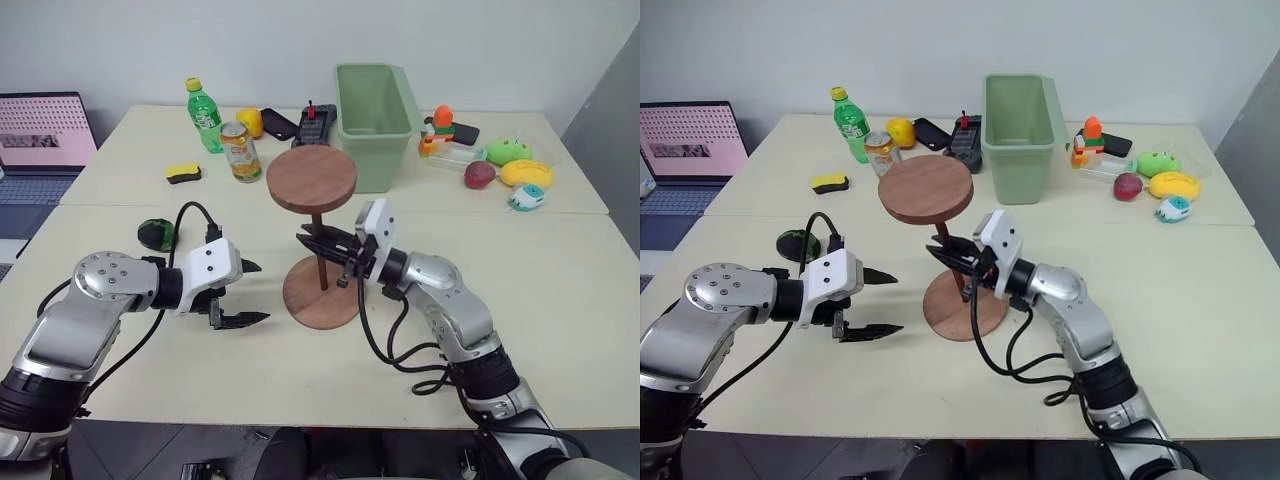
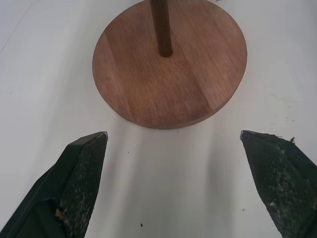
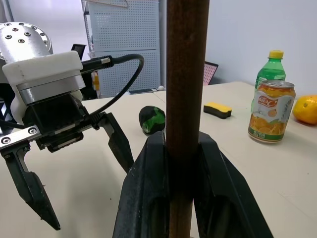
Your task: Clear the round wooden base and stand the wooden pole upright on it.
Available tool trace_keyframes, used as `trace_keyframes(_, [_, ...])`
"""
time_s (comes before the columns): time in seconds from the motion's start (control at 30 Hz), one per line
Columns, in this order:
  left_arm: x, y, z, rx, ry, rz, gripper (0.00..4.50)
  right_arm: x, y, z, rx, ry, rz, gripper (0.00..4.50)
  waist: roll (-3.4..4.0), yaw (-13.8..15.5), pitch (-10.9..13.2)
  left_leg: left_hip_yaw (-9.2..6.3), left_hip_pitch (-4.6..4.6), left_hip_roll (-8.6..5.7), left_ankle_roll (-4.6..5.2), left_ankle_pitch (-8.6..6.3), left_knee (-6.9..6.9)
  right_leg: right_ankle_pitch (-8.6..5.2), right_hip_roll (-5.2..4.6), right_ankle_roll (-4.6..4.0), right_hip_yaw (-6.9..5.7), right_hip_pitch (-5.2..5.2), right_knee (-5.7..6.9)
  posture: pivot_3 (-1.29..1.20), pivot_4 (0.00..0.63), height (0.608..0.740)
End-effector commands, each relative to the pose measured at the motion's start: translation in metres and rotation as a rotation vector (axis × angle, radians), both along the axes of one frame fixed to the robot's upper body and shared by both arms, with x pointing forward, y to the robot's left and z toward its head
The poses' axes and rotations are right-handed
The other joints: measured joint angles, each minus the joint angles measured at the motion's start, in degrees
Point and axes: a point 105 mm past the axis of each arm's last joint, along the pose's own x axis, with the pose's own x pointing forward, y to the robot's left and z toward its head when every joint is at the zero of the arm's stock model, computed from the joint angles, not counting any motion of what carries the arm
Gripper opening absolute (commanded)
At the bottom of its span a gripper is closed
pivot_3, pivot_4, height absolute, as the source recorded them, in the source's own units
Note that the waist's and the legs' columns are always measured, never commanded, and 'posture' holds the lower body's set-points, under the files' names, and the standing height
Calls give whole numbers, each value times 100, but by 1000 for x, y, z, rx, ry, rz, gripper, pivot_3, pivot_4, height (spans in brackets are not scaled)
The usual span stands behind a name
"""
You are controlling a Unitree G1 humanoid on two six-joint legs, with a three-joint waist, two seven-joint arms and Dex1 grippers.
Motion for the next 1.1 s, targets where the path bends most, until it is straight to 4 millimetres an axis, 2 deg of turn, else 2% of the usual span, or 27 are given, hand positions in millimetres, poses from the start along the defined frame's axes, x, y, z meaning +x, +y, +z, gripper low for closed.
trace_keyframes(0.03, [-1,-2,7,-4,-31,-13,4500,3,-7,-31,-77,84,-22,264,-1,2,-1,0,1,0,0,0,0,0,0,0,0,1,0,0,150,740])
trace_keyframes(0.13, [-1,-2,6,-6,-30,-12,4500,2,-8,-33,-90,89,-18,264,-2,11,-2,0,4,-1,0,0,0,0,0,0,0,4,0,0,150,740])
trace_keyframes(0.37, [0,-4,7,-10,-36,-18,4500,-1,-3,-22,-86,79,0,264,-2,25,-2,0,7,-3,0,0,0,0,0,0,0,7,0,0,150,740])
trace_keyframes(0.43, [-1,-5,7,-13,-37,-23,4500,-1,-2,-20,-78,85,4,965,-2,25,-2,0,6,-2,0,0,0,0,0,0,0,7,0,0,150,740])
trace_keyframes(0.53, [0,-7,8,-23,-41,-30,4500,-1,-3,-17,-74,93,9,1594,0,29,-1,0,1,-3,0,0,0,0,2,0,0,2,0,0,150,740])
trace_keyframes(0.57, [-1,-8,9,-29,-44,-33,4500,0,-4,-15,-72,95,9,1946,1,26,0,2,1,-3,0,0,0,0,2,0,1,1,-1,0,150,740])
trace_keyframes(0.67, [0,-9,10,-34,-47,-37,4500,0,-6,-13,-70,97,10,2425,1,24,0,3,-1,-1,0,0,0,0,1,0,3,-1,-2,0,150,740])
trace_keyframes(0.8, [1,-11,13,-65,-62,-31,4500,-3,-10,-14,-113,94,33,3293,1,25,0,2,-1,-1,0,0,0,0,1,0,2,-1,-2,0,150,740])
trace_keyframes(0.97, [3,-13,19,-108,-95,-22,4500,-1,-31,-22,-182,94,16,3293,1,34,0,2,-2,-3,1,0,0,0,0,0,1,0,-3,0,150,740])
trace_keyframes(1.1, [4,-8,22,-136,-102,23,4500,-4,-65,-21,-255,65,-17,3293,0,38,0,1,-5,-3,1,-1,1,0,-1,0,1,0,-5,0,150,740])
